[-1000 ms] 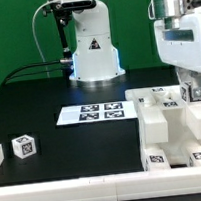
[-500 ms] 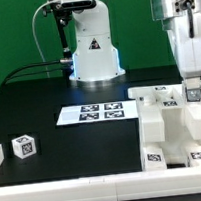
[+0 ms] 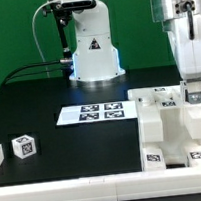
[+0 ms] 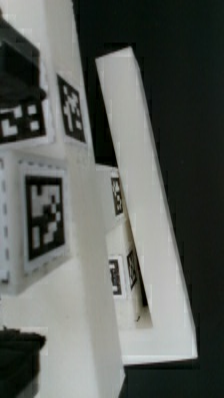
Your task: Assemble chair
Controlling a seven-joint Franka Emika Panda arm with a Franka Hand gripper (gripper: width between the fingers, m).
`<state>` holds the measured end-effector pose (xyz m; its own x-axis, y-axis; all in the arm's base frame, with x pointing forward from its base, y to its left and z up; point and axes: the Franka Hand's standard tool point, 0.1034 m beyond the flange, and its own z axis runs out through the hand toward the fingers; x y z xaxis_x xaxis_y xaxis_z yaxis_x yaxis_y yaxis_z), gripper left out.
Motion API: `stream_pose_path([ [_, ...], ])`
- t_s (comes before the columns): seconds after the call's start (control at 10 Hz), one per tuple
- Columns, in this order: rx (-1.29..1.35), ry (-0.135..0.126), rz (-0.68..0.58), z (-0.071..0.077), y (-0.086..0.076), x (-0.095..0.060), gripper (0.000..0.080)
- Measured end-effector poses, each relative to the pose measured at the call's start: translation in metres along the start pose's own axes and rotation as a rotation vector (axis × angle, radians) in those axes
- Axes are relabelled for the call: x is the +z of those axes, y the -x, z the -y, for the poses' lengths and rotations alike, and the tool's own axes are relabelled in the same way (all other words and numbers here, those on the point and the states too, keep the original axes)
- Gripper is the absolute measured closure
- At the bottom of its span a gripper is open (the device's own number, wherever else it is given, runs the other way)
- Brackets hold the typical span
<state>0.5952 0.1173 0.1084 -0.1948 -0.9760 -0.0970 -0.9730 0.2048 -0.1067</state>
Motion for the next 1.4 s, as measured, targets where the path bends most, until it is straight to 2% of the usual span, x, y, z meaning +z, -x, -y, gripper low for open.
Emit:
stream_pose_path([
  [0.1, -0.049, -0.006, 0.01, 0.002, -0.002, -0.008, 0.0154],
  [0.3, -0.126, -0.031, 0.047, 0.001, -0.02, -0.035, 0.0151],
  [0.4, -0.139, -0.046, 0.055, 0.006, -0.027, -0.045, 0.0151],
  [0.8, -0.202, -0.035, 0.05, 0.003, -0.029, -0.04, 0.0151],
  [1.0, -0.336, -0.03, 0.049, -0.002, -0.053, -0.038, 0.0151],
  [1.1, -0.514, -0.04, 0.05, -0.005, -0.077, -0.049, 0.0151],
  [1.2, -0.594, -0.057, 0.055, -0.002, -0.096, -0.058, 0.0151],
  [1.3, -0.722, -0.08, 0.044, 0.003, -0.111, -0.061, 0.0151],
  [1.4, -0.807, -0.103, 0.033, 0.005, -0.114, -0.059, 0.0151],
])
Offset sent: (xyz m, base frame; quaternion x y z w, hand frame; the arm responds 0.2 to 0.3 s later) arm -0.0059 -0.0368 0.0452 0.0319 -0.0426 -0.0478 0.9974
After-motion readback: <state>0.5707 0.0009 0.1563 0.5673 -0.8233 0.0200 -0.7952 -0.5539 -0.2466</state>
